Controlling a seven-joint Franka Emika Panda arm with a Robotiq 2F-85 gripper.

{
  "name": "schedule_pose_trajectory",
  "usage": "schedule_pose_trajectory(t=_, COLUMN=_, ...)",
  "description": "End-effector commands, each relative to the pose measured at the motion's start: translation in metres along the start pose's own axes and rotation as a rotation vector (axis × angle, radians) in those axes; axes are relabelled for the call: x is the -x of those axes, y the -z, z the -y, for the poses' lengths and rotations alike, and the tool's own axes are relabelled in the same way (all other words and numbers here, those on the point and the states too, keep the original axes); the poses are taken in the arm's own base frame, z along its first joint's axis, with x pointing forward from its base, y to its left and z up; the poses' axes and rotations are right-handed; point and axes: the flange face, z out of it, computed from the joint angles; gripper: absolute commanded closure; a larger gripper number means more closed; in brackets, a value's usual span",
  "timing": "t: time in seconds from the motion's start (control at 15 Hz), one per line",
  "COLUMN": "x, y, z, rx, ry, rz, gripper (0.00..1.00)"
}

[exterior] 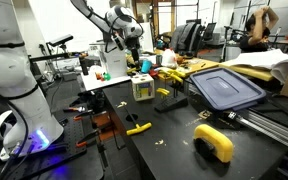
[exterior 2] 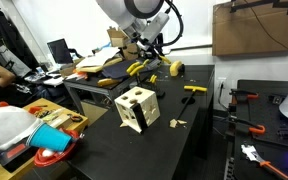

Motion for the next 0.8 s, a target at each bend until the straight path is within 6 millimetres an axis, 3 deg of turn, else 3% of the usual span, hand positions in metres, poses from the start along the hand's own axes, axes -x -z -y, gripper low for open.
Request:
schedule_pose_trajectory(t=0.0, x=-0.023, y=-0.001, z=0.025, rx=0.011, ry=0.047, rz=0.015, gripper=0.96)
schedule_pose_trajectory(t=0.4, x=-0.040, y=0.002, z=0.062, rx=0.006, ry=0.072, rz=0.015, gripper=0.96)
schedule_pose_trajectory(t=0.73, x=-0.034, y=-0.006, z=0.082, rx=0.056, ry=0.125, rz=0.062, gripper=0.96)
